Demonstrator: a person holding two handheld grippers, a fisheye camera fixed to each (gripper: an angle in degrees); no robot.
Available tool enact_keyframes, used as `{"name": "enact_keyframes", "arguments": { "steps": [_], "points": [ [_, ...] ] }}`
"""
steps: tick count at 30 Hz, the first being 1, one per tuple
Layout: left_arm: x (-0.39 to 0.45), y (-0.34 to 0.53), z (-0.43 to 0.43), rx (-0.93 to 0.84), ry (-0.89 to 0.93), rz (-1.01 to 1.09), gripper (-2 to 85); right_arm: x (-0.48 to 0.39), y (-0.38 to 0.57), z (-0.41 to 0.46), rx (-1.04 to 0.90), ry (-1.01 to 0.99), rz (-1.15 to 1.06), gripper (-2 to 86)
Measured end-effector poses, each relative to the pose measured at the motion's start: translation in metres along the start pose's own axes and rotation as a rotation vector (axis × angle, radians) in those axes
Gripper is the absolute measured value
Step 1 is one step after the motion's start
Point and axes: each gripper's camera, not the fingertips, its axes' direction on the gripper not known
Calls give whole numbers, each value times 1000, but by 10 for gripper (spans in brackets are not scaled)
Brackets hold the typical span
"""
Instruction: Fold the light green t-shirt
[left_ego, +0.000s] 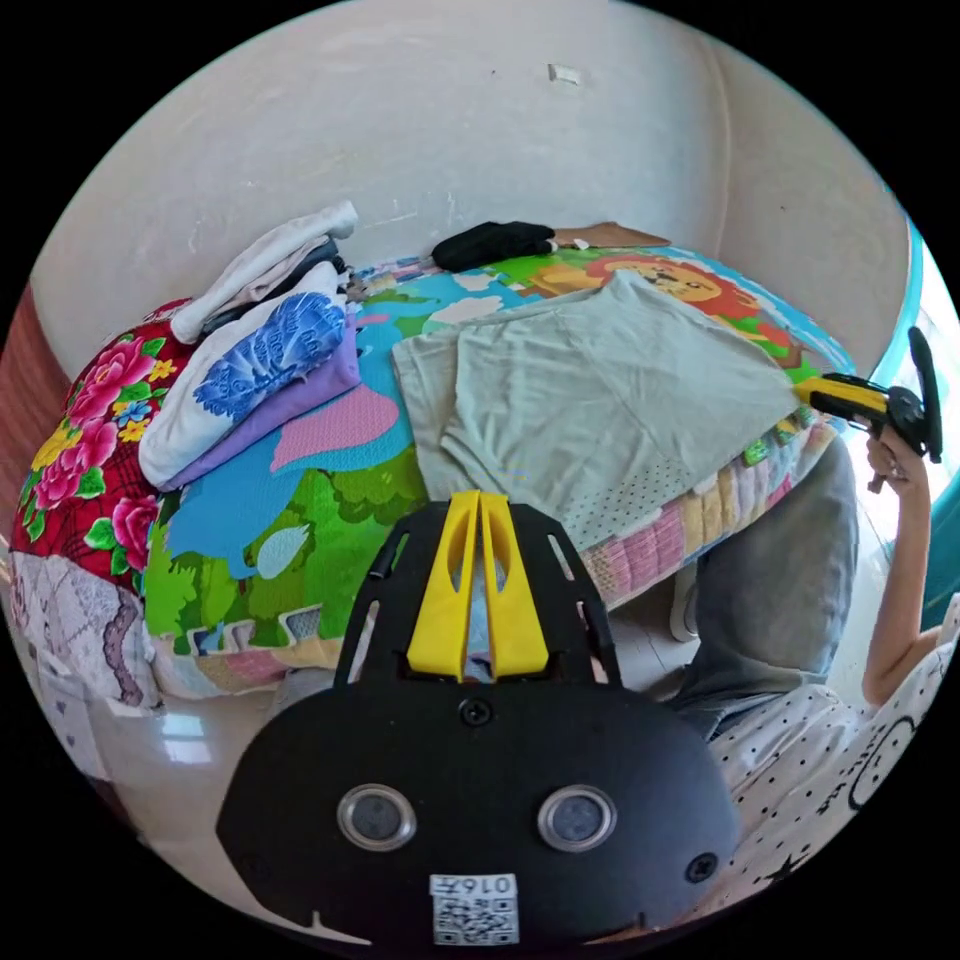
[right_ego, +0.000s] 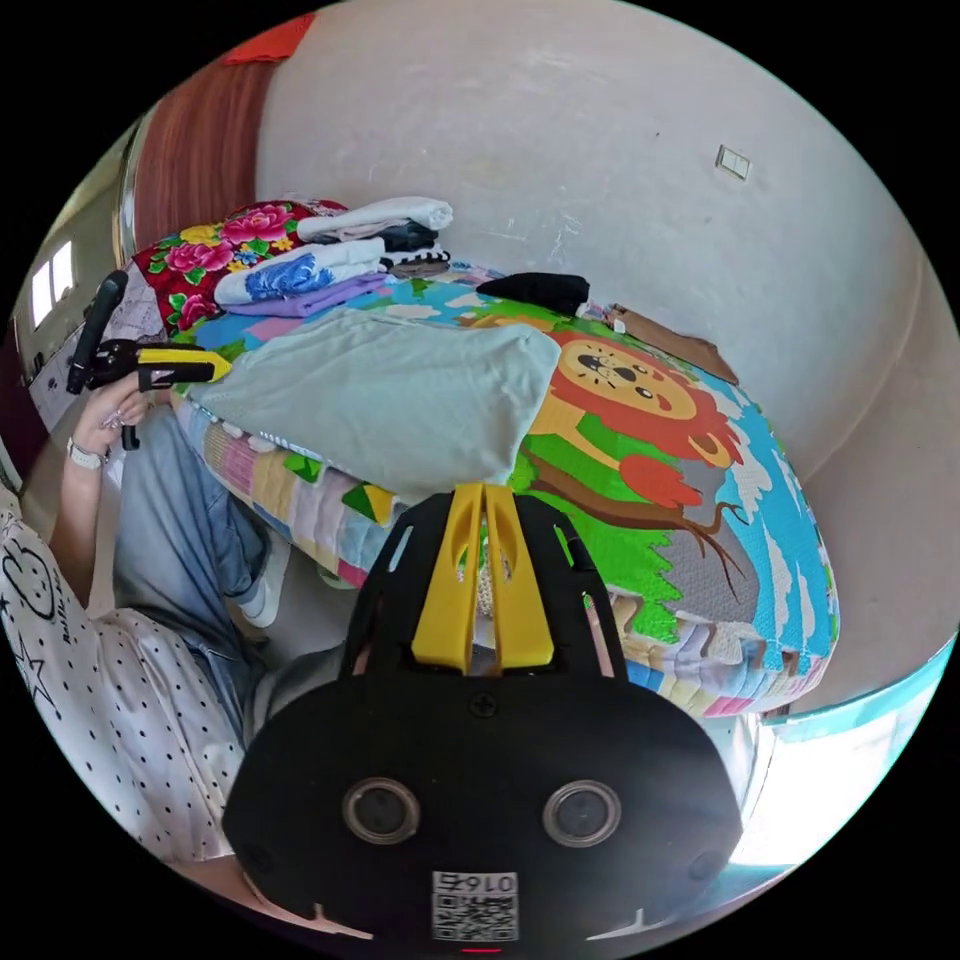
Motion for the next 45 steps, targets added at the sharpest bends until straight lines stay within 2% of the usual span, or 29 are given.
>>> {"name": "enact_keyframes", "arguments": {
  "steps": [5,8,11,16,22,27,30,34,37,41,45],
  "points": [
    [5,22,-16,44,71,-71,-10,36,47,-13,20,-45,113,5],
    [12,34,-34,111,106,-123,-10,51,72,-35,144,-88,151,33],
    [33,40,-47,167,221,-99,-10,61,87,-34,161,-198,143,80],
    [82,42,-56,198,352,-13,-10,78,104,-16,118,-232,162,102],
    [139,41,-67,200,386,70,-9,121,122,-12,148,-377,225,92],
    [194,33,-85,268,470,145,-2,155,131,-12,147,-366,300,24],
    [234,19,-98,319,535,229,32,180,139,-14,181,-446,337,9],
    [299,-1,-109,385,513,341,63,210,141,-27,258,-544,384,2],
    [359,-12,-111,453,421,406,71,227,135,-39,284,-560,374,0],
    [432,-17,-99,405,248,499,84,250,126,-48,294,-568,378,0],
    [467,-8,-99,421,214,562,82,266,123,-51,244,-494,380,3]
  ]
}}
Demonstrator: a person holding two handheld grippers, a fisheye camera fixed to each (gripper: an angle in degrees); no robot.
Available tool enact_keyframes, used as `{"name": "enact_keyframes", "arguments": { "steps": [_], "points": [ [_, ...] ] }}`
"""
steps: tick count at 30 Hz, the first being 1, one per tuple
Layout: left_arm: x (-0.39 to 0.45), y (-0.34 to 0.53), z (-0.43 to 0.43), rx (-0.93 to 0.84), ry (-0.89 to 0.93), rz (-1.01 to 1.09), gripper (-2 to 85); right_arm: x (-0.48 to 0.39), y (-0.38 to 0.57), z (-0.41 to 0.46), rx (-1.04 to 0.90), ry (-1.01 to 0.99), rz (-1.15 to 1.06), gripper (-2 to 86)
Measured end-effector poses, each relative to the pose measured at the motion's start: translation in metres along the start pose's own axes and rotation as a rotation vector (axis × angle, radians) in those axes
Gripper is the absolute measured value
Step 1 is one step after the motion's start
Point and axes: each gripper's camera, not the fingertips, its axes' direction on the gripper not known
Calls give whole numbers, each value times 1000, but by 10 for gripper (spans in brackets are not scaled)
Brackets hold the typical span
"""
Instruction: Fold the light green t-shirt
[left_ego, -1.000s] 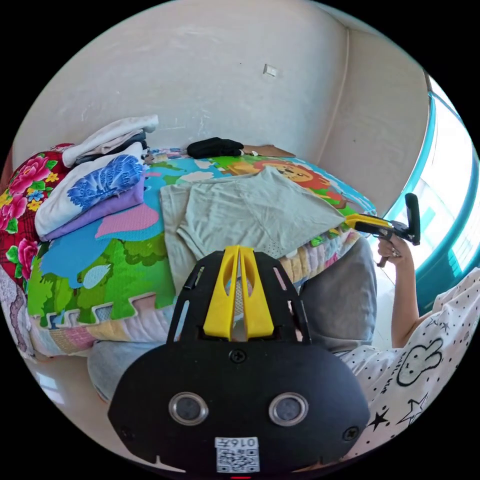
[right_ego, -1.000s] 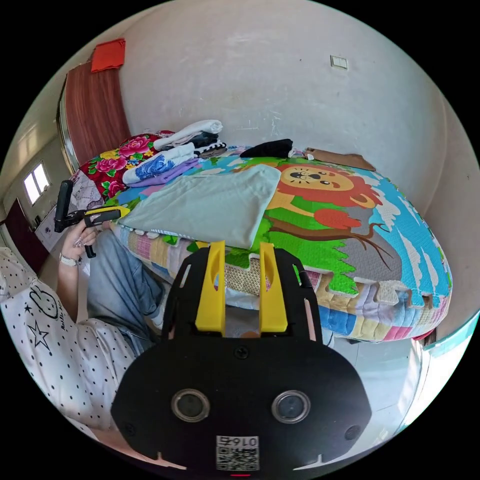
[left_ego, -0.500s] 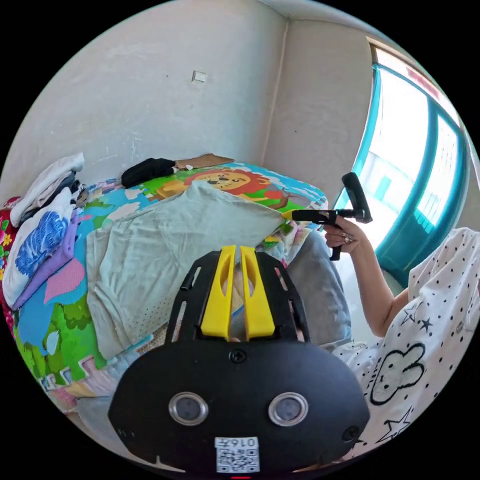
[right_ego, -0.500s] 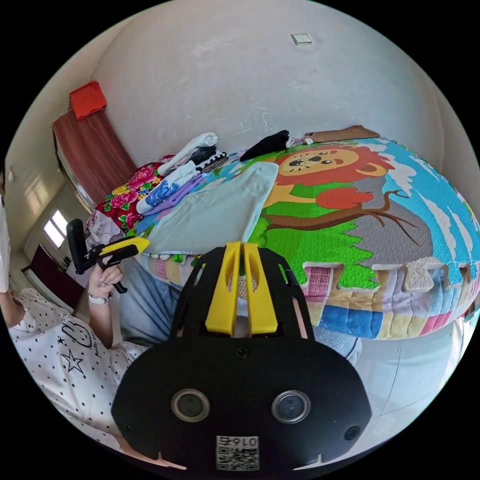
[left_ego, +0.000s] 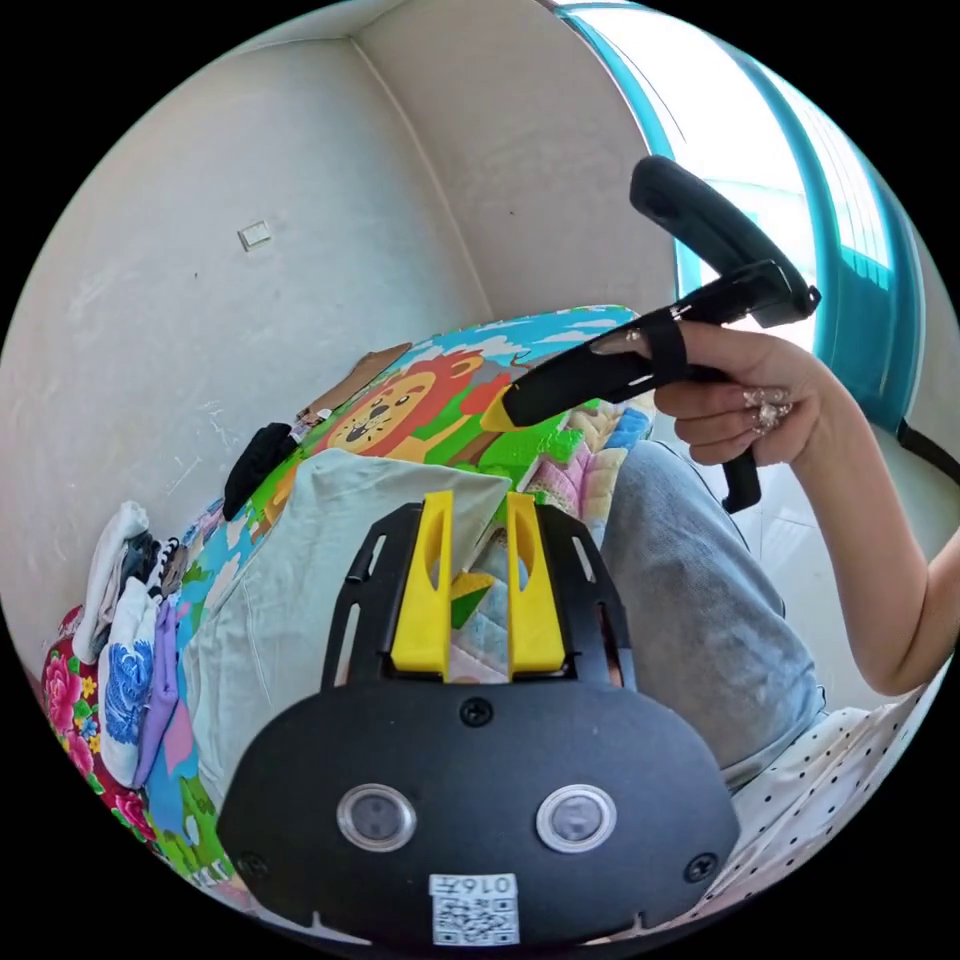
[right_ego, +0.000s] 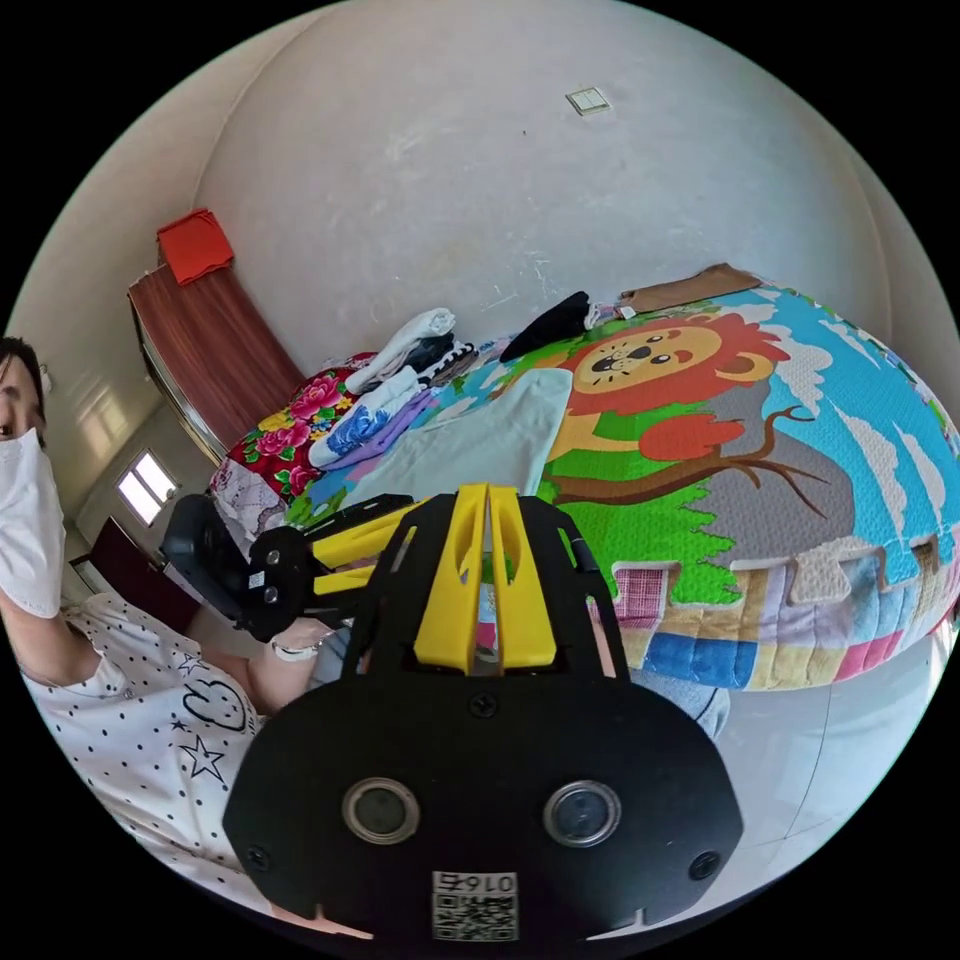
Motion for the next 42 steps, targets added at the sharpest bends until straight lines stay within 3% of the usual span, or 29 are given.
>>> {"name": "enact_keyframes", "arguments": {
  "steps": [5,9,16,18,23,28,42],
  "points": [
    [27,-22,17,-43,-6,54,70,30,-14,-12,0,17,67,12],
    [35,-32,27,-73,-59,-2,26,39,-28,-21,7,3,56,14],
    [30,-38,24,-29,-1,-72,-8,64,-69,-30,-2,32,70,37],
    [11,-33,18,22,86,-172,-9,79,-83,-29,7,-34,116,58],
    [-16,-20,1,123,192,-278,-10,138,-134,-6,-32,-464,306,124],
    [-17,-16,-7,142,188,-271,-10,160,-186,30,-149,-590,426,143],
    [2,10,-14,123,176,-219,-10,163,-379,160,-293,-341,480,49]
  ]
}}
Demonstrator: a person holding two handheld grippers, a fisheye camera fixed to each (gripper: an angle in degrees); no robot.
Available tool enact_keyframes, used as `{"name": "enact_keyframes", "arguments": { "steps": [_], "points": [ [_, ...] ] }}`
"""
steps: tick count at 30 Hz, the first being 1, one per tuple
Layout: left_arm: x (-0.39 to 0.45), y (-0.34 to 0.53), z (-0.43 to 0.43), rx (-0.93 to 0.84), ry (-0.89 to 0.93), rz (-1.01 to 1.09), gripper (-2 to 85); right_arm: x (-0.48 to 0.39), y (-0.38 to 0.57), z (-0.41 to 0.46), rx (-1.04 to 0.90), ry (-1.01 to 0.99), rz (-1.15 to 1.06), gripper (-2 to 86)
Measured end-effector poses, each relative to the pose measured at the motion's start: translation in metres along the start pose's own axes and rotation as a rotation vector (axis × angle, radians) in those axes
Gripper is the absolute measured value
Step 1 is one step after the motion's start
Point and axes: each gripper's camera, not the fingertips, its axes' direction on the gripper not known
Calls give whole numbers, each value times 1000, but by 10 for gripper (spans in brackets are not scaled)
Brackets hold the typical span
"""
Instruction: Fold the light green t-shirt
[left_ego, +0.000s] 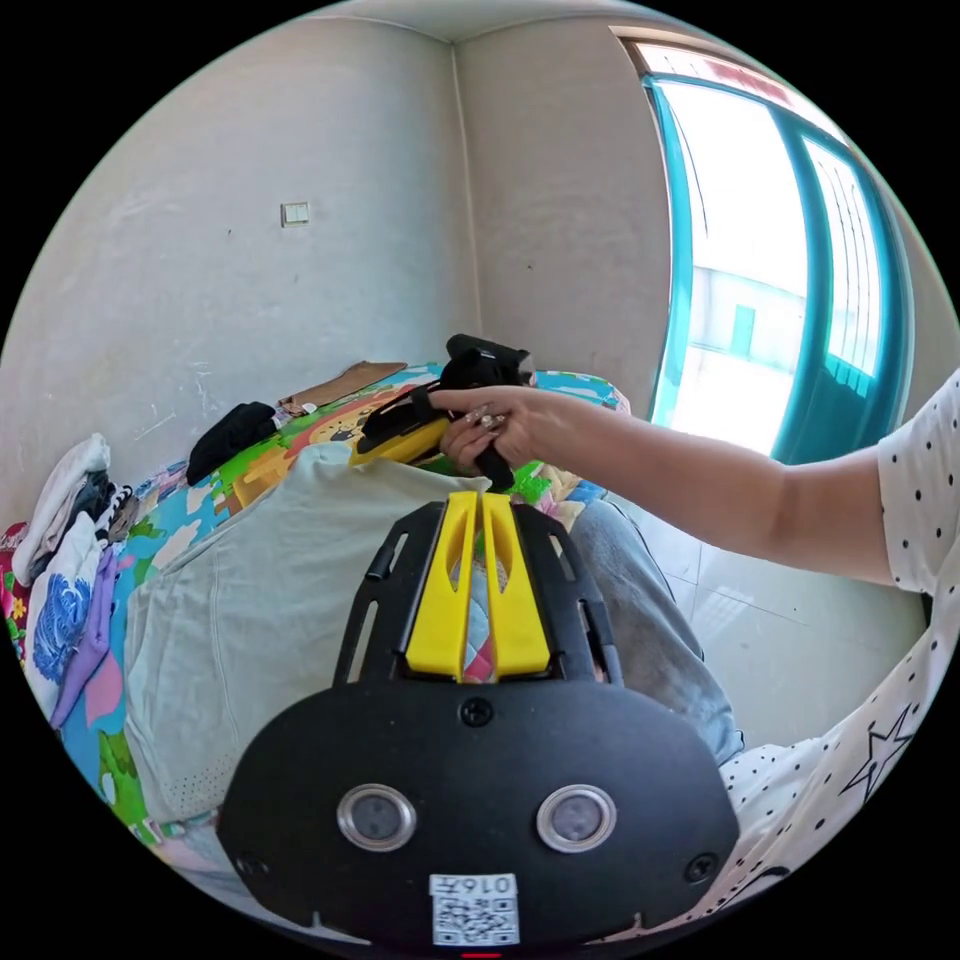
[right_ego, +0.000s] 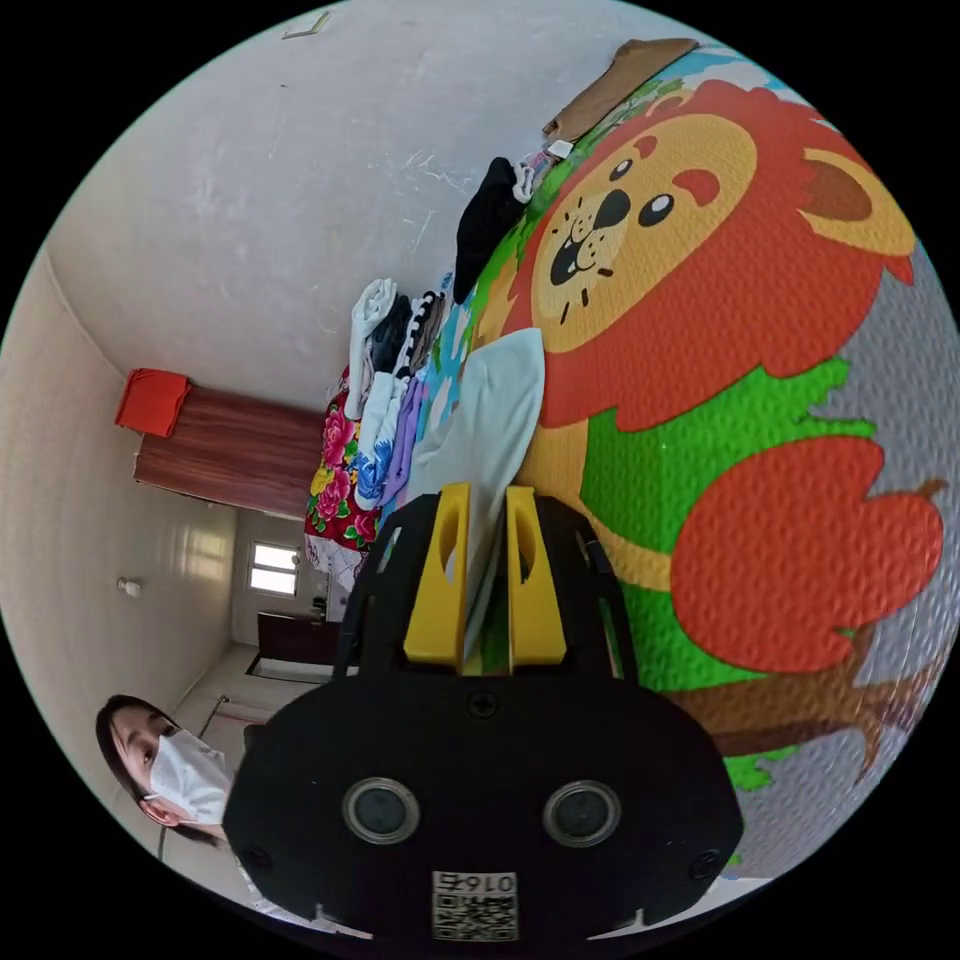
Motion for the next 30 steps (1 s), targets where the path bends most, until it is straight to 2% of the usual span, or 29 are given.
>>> {"name": "enact_keyframes", "arguments": {
  "steps": [8,22,26,30],
  "points": [
    [-9,21,-10,13,34,7,-9,-42,-72,52,3,89,7,12],
    [-39,71,-36,73,116,-2,-9,-148,-85,125,-17,315,-184,7],
    [-70,98,-82,204,44,-34,-9,-204,-85,164,-58,273,-297,8],
    [-126,135,-143,318,-4,-159,-10,-273,-88,219,-98,313,-402,8]
  ]
}}
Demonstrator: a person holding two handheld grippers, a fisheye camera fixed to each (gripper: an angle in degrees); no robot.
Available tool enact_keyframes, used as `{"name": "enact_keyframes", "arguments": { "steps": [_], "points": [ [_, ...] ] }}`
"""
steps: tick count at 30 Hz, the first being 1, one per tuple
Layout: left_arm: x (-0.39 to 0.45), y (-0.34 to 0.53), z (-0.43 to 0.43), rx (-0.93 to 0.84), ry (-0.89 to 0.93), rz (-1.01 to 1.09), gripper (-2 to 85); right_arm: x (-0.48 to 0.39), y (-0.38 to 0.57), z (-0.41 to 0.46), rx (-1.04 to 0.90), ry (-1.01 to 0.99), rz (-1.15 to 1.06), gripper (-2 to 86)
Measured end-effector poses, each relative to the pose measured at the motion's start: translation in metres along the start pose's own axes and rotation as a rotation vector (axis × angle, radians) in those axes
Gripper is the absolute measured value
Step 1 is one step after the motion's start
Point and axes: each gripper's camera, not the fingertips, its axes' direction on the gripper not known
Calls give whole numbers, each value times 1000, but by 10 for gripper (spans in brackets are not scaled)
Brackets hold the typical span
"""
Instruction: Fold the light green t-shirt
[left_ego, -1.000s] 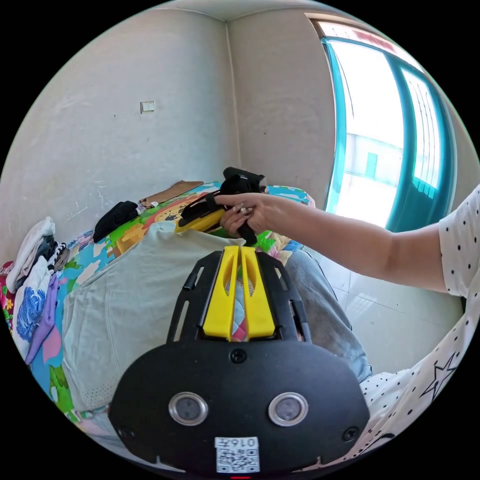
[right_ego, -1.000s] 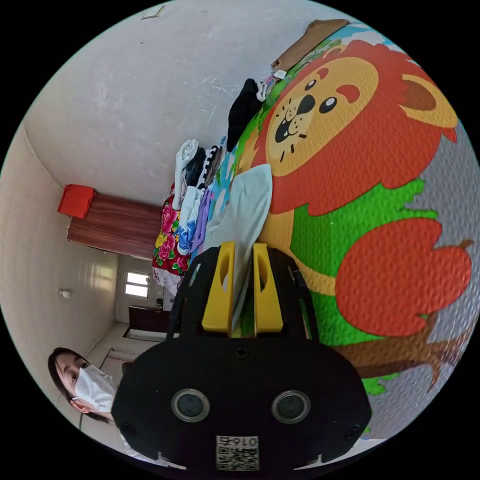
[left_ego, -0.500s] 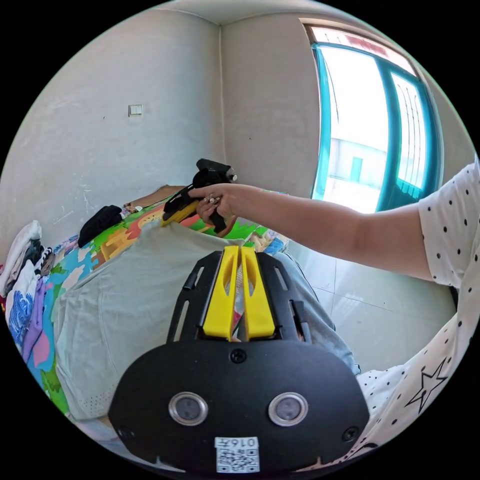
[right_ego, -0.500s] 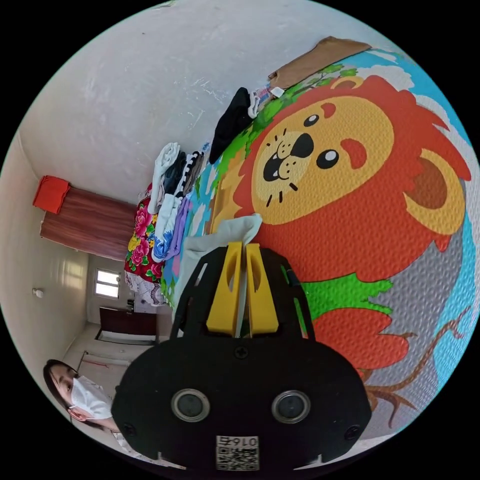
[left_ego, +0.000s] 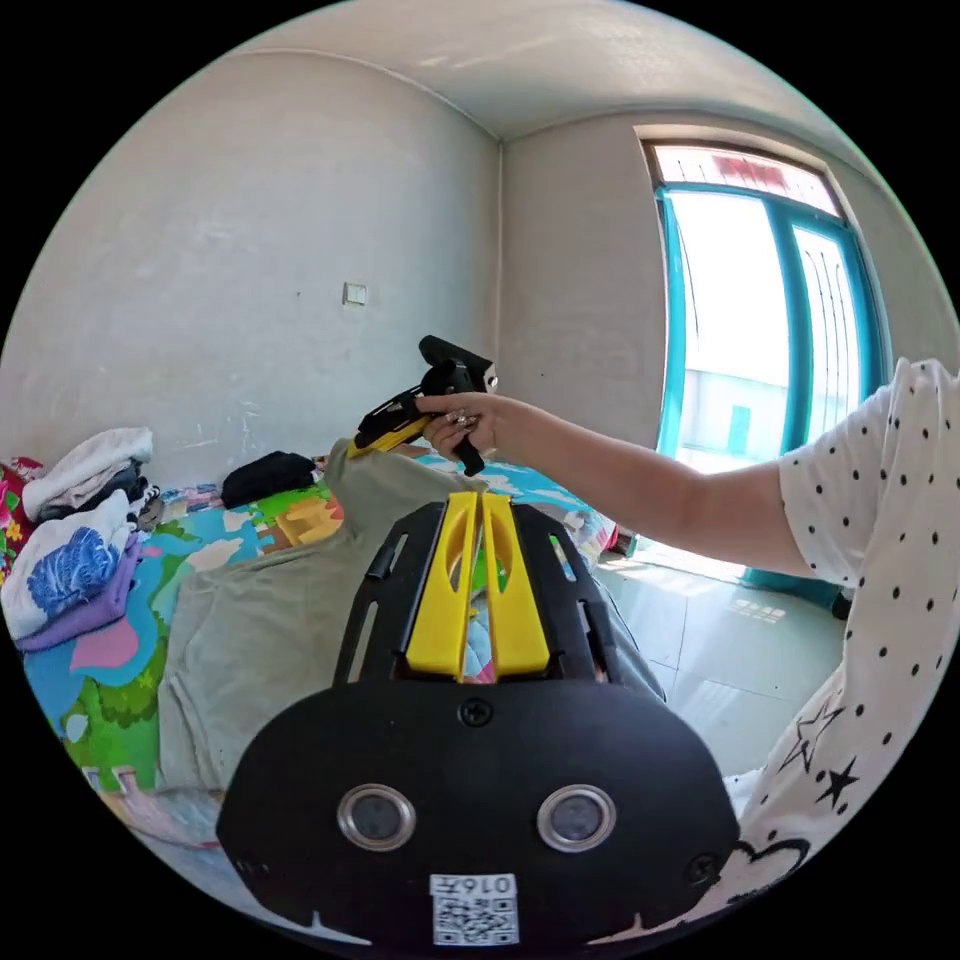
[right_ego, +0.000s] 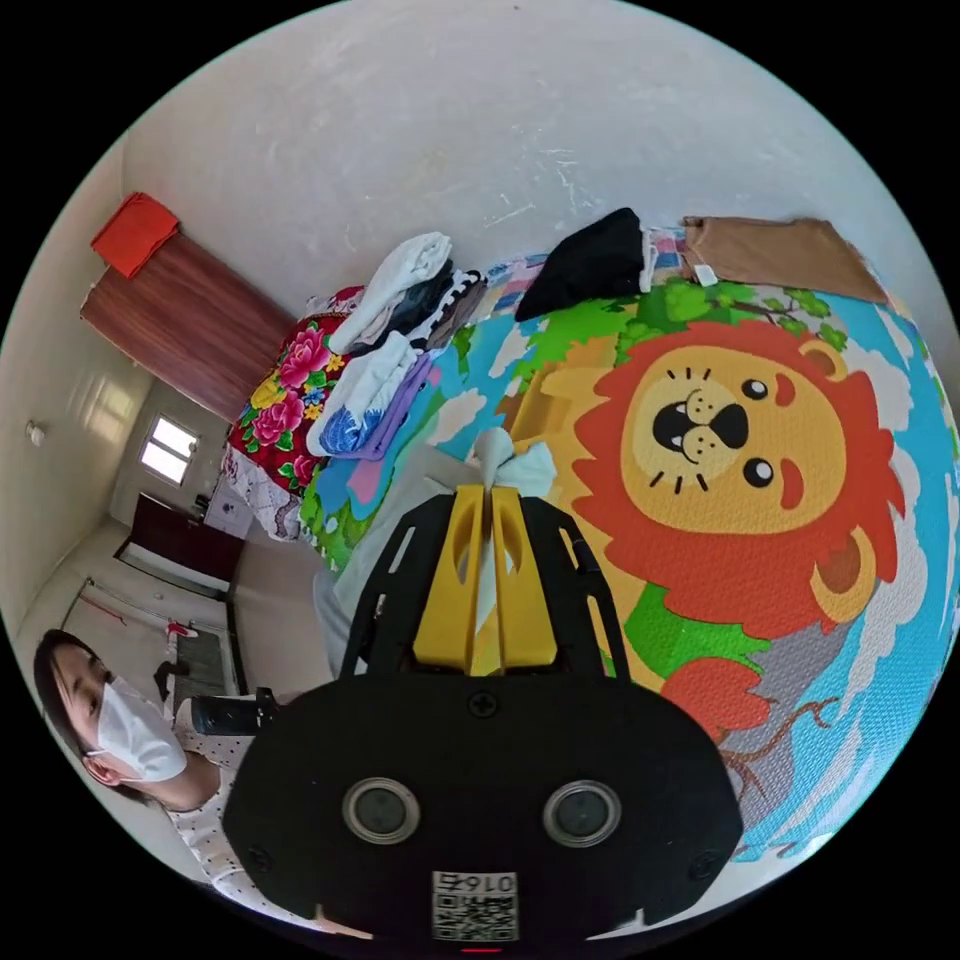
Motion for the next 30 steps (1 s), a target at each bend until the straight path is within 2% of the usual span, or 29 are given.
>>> {"name": "enact_keyframes", "arguments": {
  "steps": [6,11,14,19,24,27,30],
  "points": [
    [-104,38,-87,49,-170,-278,-10,-116,-65,114,-102,29,-44,8],
    [-183,102,-114,-20,-239,-519,-10,-186,-94,279,-283,228,-23,8],
    [-215,137,-124,-40,-211,-615,-10,-208,-88,355,-368,336,-25,8],
    [-239,163,-146,-22,-182,-626,-10,-245,-72,396,-360,422,-29,10],
    [-256,190,-157,-20,-178,-650,-10,-290,-48,416,-320,454,-130,15],
    [-266,209,-160,-30,-176,-697,-10,-303,-29,458,-396,510,-180,25],
    [-273,222,-171,-7,-184,-719,-10,-311,-7,487,-458,478,-232,69]
  ]
}}
